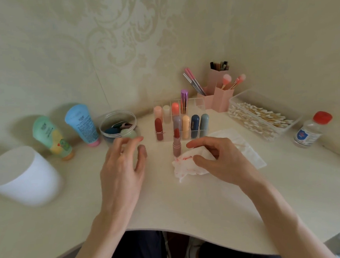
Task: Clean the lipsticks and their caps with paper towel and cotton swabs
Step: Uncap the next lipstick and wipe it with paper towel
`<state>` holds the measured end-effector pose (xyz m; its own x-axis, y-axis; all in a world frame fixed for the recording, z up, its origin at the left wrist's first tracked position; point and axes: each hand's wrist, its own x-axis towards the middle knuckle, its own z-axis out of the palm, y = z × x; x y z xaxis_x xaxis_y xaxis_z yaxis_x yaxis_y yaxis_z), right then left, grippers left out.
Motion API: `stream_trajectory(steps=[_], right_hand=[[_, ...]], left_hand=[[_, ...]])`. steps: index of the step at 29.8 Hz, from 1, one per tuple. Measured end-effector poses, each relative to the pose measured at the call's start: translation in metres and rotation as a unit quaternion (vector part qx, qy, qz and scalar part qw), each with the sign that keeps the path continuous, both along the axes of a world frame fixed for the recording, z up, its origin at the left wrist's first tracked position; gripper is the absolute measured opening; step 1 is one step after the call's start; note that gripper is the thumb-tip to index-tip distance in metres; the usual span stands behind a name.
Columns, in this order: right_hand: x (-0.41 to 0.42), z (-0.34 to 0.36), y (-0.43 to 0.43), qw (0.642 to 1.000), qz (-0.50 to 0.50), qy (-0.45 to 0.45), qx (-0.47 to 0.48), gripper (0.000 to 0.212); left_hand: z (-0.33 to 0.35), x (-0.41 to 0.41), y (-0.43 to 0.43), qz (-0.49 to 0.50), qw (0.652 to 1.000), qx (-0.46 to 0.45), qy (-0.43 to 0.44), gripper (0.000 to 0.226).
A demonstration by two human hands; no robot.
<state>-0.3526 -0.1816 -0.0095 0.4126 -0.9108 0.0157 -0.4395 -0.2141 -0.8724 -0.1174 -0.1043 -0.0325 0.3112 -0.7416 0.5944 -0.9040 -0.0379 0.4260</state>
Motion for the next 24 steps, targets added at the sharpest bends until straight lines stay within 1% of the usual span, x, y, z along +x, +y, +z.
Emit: stream_trajectory(steps=[3, 5, 6, 7, 8, 9, 10, 11, 12, 13, 15, 17, 20, 22, 24], right_hand=[[-0.002, 0.003, 0.000, 1.000, 0.016, -0.014, 0.021, 0.034], [-0.004, 0.006, 0.000, 0.999, 0.030, -0.017, 0.034, 0.032], [-0.005, 0.006, 0.001, 0.999, 0.036, -0.014, 0.037, 0.030], [-0.005, 0.007, 0.001, 0.998, 0.041, -0.016, 0.040, 0.028], [-0.005, 0.008, 0.001, 0.998, 0.046, -0.023, 0.048, 0.026], [-0.005, 0.009, 0.002, 0.996, 0.050, -0.034, 0.060, 0.024], [-0.005, 0.009, 0.002, 0.995, 0.053, -0.040, 0.070, 0.022], [-0.004, 0.009, 0.003, 0.995, 0.056, -0.040, 0.074, 0.020], [-0.003, 0.009, 0.003, 0.995, 0.060, -0.033, 0.074, 0.017], [-0.001, 0.009, 0.004, 0.995, 0.064, -0.024, 0.072, 0.014], [0.003, 0.009, 0.007, 0.994, 0.069, -0.026, 0.077, 0.007], [0.006, 0.009, 0.011, 0.994, 0.073, -0.034, 0.079, 0.006], [0.013, 0.008, 0.017, 0.997, 0.065, -0.045, 0.005, 0.008], [0.017, 0.006, 0.019, 0.995, 0.038, -0.083, -0.047, 0.007], [0.020, 0.005, 0.022, 0.989, 0.010, -0.128, -0.068, 0.005]], left_hand=[[-0.005, 0.003, -0.006, -0.013, 0.997, 0.054, -0.050, 0.029], [-0.007, 0.008, -0.010, -0.020, 0.997, 0.064, -0.039, 0.024], [-0.007, 0.010, -0.010, -0.019, 0.998, 0.062, -0.020, 0.021], [-0.006, 0.010, -0.009, -0.020, 0.998, 0.054, 0.020, 0.018], [-0.003, 0.011, -0.007, -0.030, 0.994, 0.044, 0.094, 0.016], [0.001, 0.011, -0.004, -0.057, 0.978, 0.038, 0.199, 0.016], [0.007, 0.009, -0.001, -0.099, 0.943, 0.041, 0.314, 0.017], [0.014, 0.007, 0.004, -0.149, 0.897, 0.050, 0.413, 0.020], [0.019, 0.006, 0.009, -0.187, 0.859, 0.057, 0.474, 0.024], [0.021, 0.006, 0.014, -0.212, 0.836, 0.068, 0.502, 0.027], [0.024, 0.004, 0.018, -0.237, 0.819, 0.094, 0.514, 0.032], [0.022, 0.001, 0.019, -0.250, 0.807, 0.113, 0.523, 0.032], [0.019, -0.003, 0.020, -0.269, 0.797, 0.129, 0.525, 0.035], [0.018, -0.004, 0.020, -0.273, 0.800, 0.126, 0.519, 0.030], [0.018, -0.003, 0.020, -0.269, 0.803, 0.123, 0.517, 0.023]])
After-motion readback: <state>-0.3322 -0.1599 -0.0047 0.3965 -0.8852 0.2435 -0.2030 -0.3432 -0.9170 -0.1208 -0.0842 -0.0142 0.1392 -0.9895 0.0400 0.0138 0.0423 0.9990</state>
